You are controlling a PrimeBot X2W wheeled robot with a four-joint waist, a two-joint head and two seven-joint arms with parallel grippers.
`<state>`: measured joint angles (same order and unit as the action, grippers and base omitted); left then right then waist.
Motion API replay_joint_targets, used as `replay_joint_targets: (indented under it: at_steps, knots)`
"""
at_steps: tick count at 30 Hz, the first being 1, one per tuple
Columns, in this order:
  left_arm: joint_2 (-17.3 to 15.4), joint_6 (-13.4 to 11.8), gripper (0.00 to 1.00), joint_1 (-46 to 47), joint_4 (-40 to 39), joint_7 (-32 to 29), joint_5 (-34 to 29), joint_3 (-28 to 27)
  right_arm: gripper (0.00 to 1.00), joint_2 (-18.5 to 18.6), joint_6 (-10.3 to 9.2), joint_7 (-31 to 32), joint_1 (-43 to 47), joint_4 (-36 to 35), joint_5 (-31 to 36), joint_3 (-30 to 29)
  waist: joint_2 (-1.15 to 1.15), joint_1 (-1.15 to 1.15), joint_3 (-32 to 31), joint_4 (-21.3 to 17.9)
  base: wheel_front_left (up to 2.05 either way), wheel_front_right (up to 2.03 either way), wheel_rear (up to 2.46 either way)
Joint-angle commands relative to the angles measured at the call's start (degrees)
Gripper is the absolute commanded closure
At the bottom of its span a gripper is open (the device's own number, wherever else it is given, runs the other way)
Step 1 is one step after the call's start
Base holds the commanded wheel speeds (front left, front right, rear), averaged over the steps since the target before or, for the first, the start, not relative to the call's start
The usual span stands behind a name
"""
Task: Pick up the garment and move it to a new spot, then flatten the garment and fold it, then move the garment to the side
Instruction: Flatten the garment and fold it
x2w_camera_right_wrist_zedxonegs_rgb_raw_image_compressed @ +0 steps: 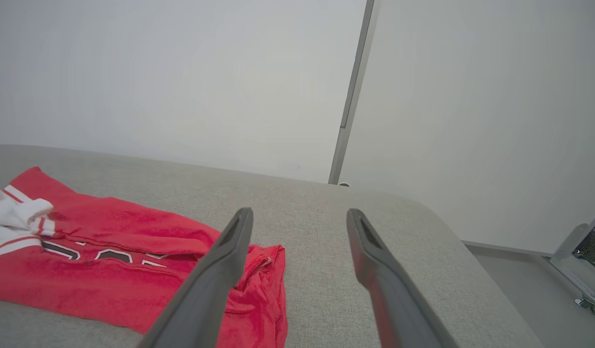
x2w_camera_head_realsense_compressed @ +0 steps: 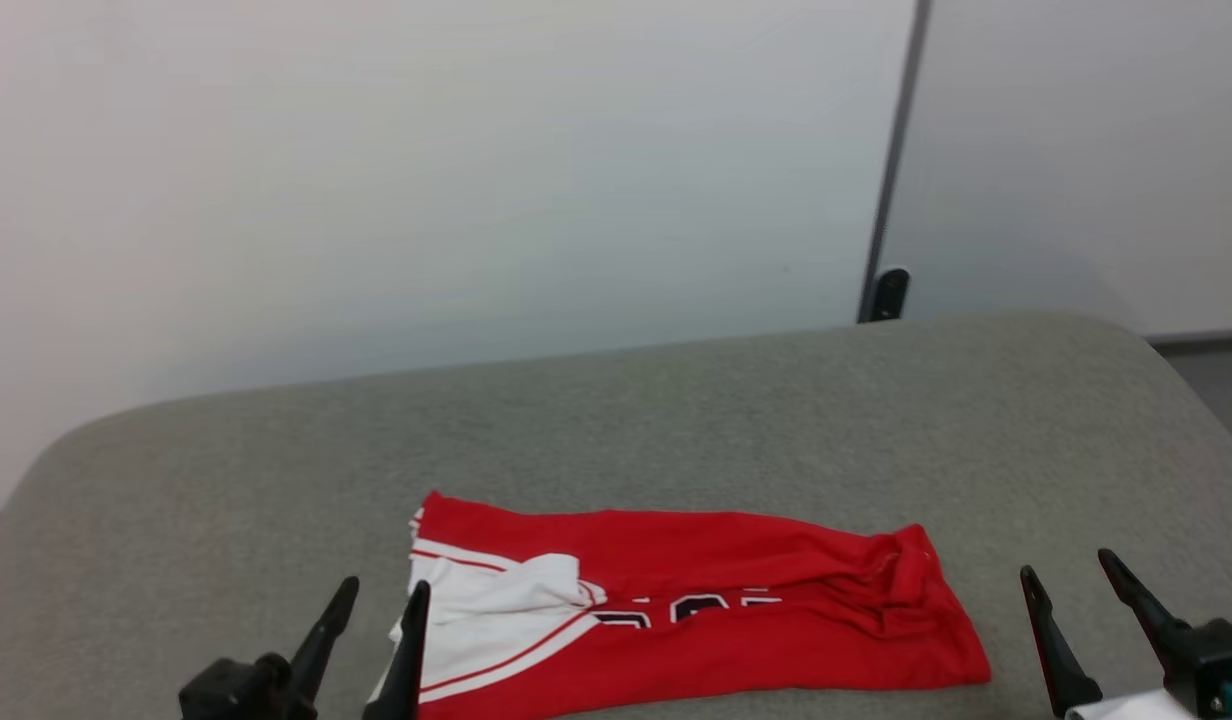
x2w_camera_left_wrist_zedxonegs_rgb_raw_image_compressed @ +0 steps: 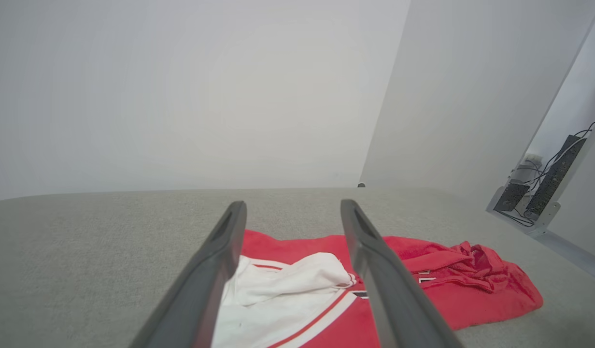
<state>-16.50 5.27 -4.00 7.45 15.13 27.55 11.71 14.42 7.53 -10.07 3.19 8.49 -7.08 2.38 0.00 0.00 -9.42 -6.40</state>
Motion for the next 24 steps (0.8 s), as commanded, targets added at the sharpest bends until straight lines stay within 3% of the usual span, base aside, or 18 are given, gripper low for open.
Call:
replay_joint_targets:
  at_steps: [1,7,15,24]
  knots:
    - [0.11,0.34,0.00,0.82,0.44,-0.05,0.09,-0.31,0.00,0.36,-0.08,0.20,-0.95,-0.23,-0.46,0.22,0.00,0.00,1.06,-1.52,0.00,0.00,0.00]
    - [-1.93,1.37,0.00,5.47,5.24,-0.94,2.47,-0.76,0.00,2.35,-0.08,8.78,-6.65,2.45,-5.32,3.12,0.00,0.00,2.63,-1.54,0.00,0.00,0.00]
    - [-5.44,1.73,0.00,10.79,5.41,-3.91,3.09,-0.89,0.00,7.73,-0.07,27.86,-18.31,10.27,-14.63,10.03,0.00,0.00,5.91,1.11,0.00,0.00,0.00]
    - [-4.56,1.72,0.00,14.05,6.04,-4.31,2.78,1.32,0.00,10.53,-0.07,47.10,-28.44,20.71,-25.84,19.03,0.00,0.00,9.65,5.08,0.00,0.00,0.00]
